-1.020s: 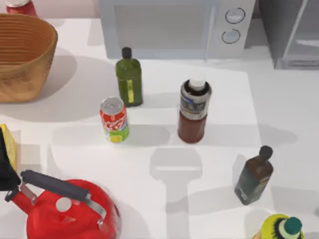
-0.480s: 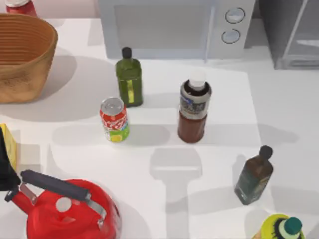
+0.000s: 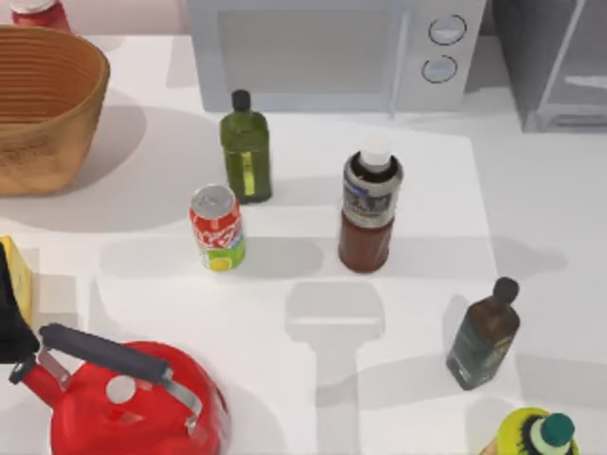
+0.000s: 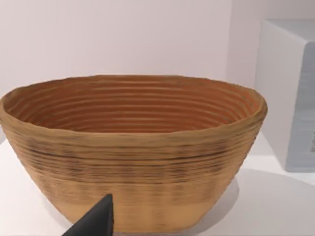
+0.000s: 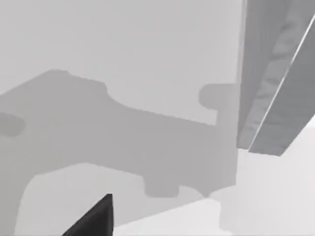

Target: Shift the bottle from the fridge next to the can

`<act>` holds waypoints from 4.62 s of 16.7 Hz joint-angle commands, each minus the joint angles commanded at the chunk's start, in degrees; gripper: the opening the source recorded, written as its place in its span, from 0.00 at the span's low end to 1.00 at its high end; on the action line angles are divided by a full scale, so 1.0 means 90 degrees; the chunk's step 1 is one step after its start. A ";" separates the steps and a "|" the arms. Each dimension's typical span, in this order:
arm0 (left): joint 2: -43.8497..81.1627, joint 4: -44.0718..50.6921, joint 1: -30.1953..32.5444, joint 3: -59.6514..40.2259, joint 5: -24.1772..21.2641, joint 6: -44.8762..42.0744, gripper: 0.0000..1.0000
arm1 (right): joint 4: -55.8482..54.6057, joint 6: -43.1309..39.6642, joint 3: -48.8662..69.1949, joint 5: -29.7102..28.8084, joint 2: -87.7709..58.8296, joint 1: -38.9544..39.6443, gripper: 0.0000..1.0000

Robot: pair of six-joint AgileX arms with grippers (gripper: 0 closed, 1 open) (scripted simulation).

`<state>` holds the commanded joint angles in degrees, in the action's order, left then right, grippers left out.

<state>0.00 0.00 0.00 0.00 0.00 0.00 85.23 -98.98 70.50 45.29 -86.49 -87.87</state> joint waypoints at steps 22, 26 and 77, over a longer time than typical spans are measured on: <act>0.0000 0.0000 0.0000 0.0000 0.0000 0.0000 1.00 | -0.2558 0.0980 0.0603 0.0616 -0.2012 0.0091 1.00; 0.0000 0.0000 0.0000 0.0000 0.0000 0.0000 1.00 | -0.4450 0.3448 0.0540 0.0263 -0.2056 0.1494 1.00; 0.0000 0.0000 0.0000 0.0000 0.0000 0.0000 1.00 | -0.9207 1.0934 0.1345 -0.4912 -0.3015 0.9520 1.00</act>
<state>0.00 0.00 0.00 0.00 0.00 0.00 2.37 -0.58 82.60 1.08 -113.63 -2.19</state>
